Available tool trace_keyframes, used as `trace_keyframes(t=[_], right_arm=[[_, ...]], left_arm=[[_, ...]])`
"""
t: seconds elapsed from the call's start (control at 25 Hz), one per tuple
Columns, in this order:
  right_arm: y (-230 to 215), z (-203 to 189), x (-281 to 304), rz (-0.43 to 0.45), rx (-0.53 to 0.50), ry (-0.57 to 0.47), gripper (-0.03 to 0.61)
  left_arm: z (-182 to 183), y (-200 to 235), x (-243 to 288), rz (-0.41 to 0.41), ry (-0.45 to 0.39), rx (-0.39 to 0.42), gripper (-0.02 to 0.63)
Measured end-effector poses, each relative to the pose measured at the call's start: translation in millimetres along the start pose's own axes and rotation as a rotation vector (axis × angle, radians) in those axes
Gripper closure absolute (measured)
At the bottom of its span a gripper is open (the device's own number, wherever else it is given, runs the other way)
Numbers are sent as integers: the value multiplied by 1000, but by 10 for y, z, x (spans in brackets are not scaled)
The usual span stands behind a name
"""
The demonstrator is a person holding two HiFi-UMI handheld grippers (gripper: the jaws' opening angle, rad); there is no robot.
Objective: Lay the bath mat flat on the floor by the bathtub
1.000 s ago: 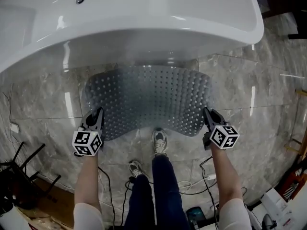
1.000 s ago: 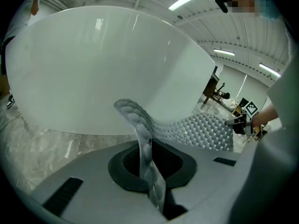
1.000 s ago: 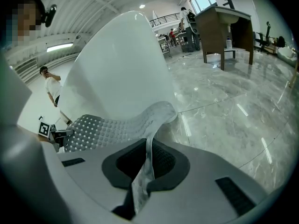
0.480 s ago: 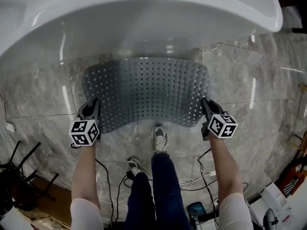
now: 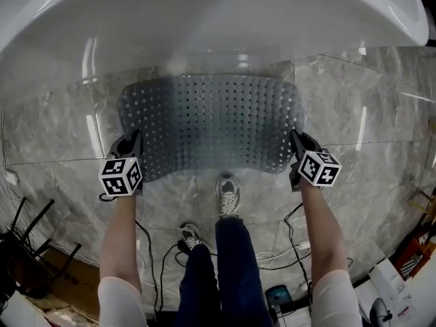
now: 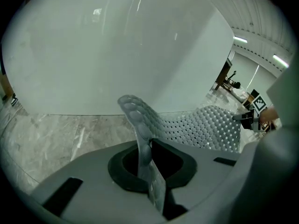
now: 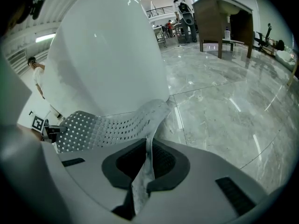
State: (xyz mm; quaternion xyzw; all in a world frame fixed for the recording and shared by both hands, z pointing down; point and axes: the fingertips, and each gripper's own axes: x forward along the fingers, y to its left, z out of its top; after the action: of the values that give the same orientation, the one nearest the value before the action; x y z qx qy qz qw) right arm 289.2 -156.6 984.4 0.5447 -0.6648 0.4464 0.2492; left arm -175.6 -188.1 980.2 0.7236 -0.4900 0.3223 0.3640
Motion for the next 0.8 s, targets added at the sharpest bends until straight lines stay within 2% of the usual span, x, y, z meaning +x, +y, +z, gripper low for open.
trace_keyframes(t=[0.2, 0.8], right_arm=[[-130, -70, 145, -30, 5, 15, 537], [-497, -238, 550, -154, -50, 58, 537]], left_arm=[[-73, 96, 149, 41, 25, 17, 571], [-328, 487, 533, 147, 107, -7, 571]])
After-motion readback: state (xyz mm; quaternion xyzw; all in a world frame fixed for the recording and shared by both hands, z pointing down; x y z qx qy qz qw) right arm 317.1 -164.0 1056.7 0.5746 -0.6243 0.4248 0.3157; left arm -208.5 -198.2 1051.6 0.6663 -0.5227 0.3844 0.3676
